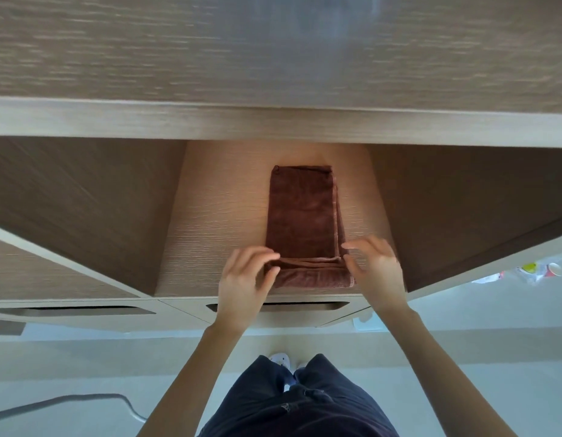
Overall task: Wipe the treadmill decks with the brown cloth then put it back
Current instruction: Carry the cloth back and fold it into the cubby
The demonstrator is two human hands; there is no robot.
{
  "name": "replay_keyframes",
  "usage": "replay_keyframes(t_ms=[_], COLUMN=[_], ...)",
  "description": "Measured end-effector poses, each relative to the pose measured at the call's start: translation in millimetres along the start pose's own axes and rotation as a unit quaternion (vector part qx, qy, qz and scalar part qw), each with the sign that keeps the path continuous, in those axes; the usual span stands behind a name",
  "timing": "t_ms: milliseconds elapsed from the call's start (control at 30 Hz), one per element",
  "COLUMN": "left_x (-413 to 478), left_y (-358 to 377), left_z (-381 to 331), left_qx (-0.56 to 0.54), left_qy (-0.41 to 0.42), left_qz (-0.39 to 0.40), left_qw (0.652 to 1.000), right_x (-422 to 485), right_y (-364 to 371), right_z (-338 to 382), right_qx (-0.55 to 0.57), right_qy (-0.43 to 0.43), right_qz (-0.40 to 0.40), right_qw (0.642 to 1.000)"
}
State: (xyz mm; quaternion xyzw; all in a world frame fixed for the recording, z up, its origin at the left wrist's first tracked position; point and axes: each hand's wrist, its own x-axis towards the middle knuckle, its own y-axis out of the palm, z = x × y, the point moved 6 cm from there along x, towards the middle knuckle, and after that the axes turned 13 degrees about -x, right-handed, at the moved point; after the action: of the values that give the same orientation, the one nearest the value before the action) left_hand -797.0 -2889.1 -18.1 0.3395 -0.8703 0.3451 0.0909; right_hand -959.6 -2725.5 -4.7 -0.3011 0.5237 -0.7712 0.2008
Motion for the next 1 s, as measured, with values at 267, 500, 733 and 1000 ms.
replay_keyframes(t_ms=[267,500,733,1000], left_x=[-5.0,-6.5,2.7,17.5], left_y=[13.6,9.8,4.9,0.1], left_z=[2.3,13.3,4.3,17.3], left_qx=[0.104,0.122,0.117,0.038], left_qy=[0.126,0.106,0.067,-0.11], left_qz=[0.125,0.155,0.185,0.205], left_qw=[0.979,0.975,0.973,0.972], right_x=[-17.5,-29.6,-23.1,-3.5], right_y=[12.3,14.2,4.7,15.2], right_z=[10.0,12.9,15.6,-7.2], right_qx=[0.043,0.02,0.033,0.142], right_qy=[-0.111,-0.162,-0.156,-0.024], right_qz=[0.057,0.073,0.095,0.196], right_qw=[0.991,0.984,0.983,0.97])
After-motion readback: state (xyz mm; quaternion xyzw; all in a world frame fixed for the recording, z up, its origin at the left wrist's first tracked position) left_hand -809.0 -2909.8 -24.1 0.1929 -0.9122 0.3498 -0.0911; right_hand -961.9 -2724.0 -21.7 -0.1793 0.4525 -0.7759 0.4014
